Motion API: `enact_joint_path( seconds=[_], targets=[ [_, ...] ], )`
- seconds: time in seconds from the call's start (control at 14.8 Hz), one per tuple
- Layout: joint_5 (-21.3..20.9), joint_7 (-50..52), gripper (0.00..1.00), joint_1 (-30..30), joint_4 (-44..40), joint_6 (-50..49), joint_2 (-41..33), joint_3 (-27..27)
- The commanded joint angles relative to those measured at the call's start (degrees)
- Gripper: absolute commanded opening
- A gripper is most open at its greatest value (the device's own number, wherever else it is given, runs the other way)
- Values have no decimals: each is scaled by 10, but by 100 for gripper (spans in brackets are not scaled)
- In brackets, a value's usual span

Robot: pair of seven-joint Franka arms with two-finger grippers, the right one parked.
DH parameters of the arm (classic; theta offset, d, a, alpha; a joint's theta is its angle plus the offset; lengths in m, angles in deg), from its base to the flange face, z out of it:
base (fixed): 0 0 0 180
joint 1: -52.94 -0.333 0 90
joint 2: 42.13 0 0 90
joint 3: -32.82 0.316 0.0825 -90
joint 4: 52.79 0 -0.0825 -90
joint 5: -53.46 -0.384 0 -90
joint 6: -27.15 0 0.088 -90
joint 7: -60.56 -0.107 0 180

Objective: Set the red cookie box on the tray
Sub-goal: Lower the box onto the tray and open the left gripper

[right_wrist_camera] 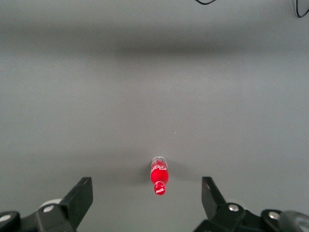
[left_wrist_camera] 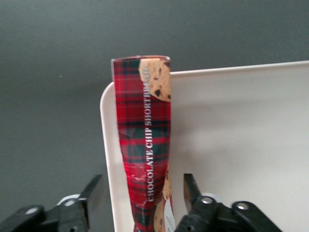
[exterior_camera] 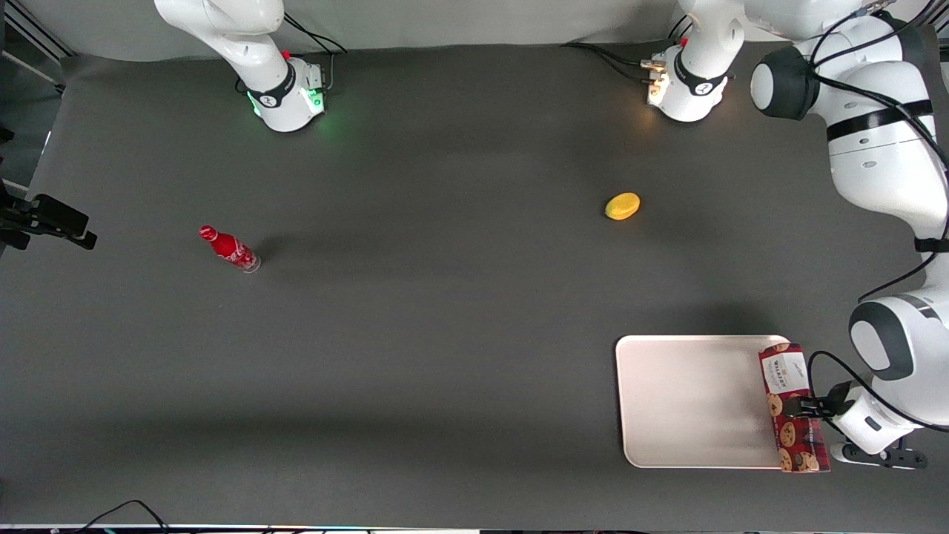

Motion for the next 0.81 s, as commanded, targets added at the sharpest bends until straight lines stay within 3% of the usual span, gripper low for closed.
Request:
enact_joint_path(
  seconds=[0.0,0.34,0.47,0.74],
  targets=[
    [-12,1,100,7,138,48,-122,-17],
    [-22,7,100,12,128,-122,-227,-16],
    [-70,15,100,14,136,-176,-288,-18],
    [-121,122,100,30,141,-321,-402,-45]
  ],
)
